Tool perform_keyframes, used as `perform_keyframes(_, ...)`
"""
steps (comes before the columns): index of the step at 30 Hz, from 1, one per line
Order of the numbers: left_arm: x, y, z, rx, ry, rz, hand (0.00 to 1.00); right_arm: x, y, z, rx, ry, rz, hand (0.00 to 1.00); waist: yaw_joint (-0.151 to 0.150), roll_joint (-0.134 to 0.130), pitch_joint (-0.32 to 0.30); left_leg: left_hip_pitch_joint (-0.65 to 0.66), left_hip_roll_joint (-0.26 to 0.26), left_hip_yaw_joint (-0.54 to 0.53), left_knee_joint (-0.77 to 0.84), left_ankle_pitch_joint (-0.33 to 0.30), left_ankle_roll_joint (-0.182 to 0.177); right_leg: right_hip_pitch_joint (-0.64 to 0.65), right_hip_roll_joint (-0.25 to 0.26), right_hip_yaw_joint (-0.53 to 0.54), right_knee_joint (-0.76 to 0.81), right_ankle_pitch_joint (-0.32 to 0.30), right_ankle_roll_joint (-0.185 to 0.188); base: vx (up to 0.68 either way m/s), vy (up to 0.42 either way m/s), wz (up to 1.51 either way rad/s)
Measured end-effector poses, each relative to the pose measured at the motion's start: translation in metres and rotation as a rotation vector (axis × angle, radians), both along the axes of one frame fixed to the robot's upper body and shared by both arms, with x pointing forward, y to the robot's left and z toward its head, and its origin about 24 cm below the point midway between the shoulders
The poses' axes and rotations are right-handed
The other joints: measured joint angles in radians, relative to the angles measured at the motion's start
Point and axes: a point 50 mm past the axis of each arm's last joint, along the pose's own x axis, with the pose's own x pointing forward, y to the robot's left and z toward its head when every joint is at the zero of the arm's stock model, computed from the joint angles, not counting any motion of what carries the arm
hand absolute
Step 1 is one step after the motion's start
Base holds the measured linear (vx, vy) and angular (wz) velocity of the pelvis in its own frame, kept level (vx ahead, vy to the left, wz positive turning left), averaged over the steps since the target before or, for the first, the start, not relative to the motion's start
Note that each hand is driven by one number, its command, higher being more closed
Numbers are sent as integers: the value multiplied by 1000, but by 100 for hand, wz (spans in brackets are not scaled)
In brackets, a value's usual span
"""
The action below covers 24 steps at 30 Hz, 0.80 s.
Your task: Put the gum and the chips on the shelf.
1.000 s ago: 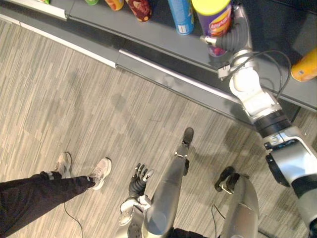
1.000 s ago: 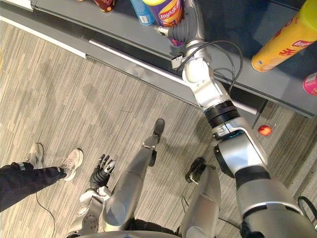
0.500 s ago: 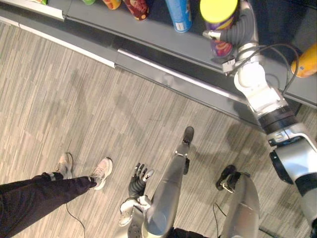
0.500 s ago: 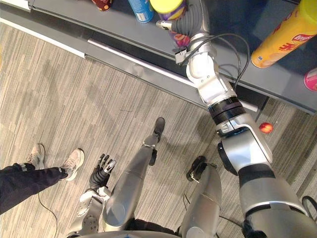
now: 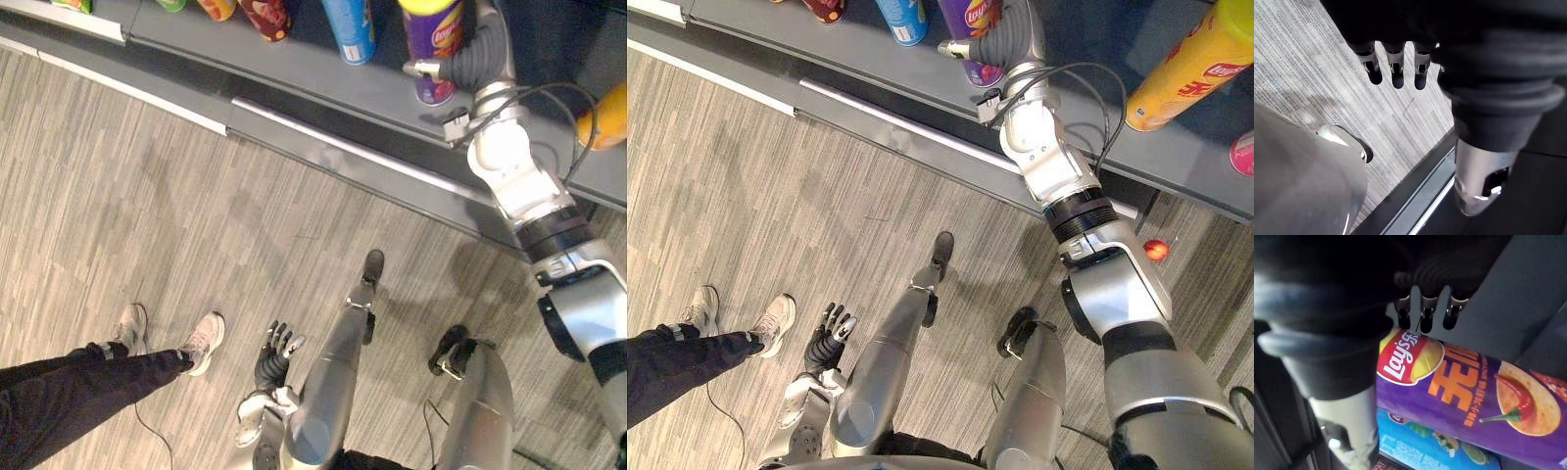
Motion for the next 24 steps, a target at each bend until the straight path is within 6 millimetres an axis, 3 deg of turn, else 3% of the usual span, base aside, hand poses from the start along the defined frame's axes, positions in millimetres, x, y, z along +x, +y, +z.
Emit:
perform_keyframes(19, -3, 0, -1, 4, 8, -7, 0, -1, 1, -3, 31, 2, 43, 0, -4, 1, -1, 82, 30, 30, -38, 7, -6, 60, 30, 18, -43, 8, 2, 45, -30, -7)
perform_keyframes(24, -4, -1, -2, 15, 13, -25, 0, -1, -1, -6, 49, 15, 57, 0, -20, 1, -1, 110, 34, 49, -66, 10, -6, 65, 35, 37, -58, 16, 6, 44, -22, -12)
